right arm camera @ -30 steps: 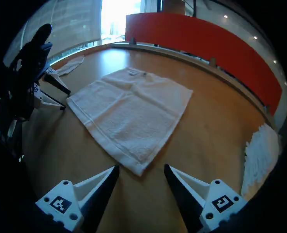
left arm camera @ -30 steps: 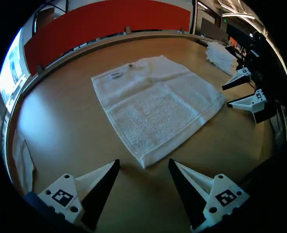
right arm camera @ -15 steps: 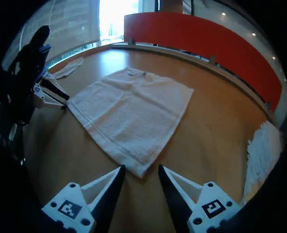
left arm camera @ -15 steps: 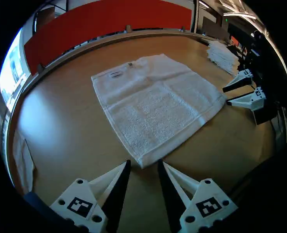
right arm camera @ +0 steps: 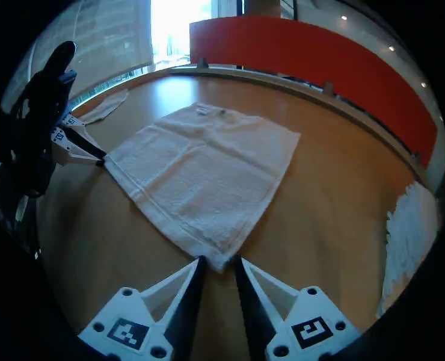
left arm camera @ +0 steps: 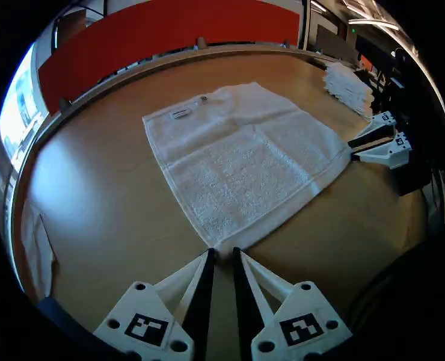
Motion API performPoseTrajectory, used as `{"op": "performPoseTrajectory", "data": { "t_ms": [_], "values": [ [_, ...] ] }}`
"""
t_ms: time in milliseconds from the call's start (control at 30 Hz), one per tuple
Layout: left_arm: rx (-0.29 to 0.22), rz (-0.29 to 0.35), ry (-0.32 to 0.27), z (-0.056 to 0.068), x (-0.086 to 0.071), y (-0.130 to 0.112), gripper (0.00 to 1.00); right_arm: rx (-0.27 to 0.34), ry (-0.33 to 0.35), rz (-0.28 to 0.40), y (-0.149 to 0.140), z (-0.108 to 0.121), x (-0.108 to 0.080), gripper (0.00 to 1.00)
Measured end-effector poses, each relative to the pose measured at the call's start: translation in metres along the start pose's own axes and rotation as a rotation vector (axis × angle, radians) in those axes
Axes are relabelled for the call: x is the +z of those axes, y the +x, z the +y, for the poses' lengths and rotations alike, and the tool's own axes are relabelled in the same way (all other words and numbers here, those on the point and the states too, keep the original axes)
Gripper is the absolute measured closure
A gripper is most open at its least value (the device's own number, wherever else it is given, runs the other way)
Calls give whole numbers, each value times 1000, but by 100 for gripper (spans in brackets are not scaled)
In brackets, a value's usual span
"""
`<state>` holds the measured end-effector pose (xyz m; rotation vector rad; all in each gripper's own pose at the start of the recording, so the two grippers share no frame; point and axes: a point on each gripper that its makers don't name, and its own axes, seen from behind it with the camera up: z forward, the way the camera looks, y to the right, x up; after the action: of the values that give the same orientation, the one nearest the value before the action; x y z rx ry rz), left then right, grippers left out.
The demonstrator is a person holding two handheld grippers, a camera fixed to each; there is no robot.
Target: Fold towel
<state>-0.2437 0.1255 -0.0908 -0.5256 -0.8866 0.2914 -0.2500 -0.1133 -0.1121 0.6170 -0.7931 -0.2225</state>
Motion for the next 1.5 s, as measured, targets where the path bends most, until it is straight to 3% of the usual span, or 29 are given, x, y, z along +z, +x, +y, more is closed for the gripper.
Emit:
{"op": "performPoseTrajectory", "data": {
  "t_ms": [67, 300, 700, 1500],
  "values": [
    [-4, -1, 1, 0, 0, 1, 80, -1, 0, 0, 0, 0, 0, 76],
    [-30, 1, 4, -1, 0, 0, 90, 16, 7, -2, 2, -2, -1, 85],
    [-71, 20, -7, 1, -9, 7, 92, 4, 6, 25, 17, -5, -9, 88],
    [-142, 91, -27, 5, -69, 47, 92, 2, 15, 123, 74, -10, -69, 88]
  ]
}}
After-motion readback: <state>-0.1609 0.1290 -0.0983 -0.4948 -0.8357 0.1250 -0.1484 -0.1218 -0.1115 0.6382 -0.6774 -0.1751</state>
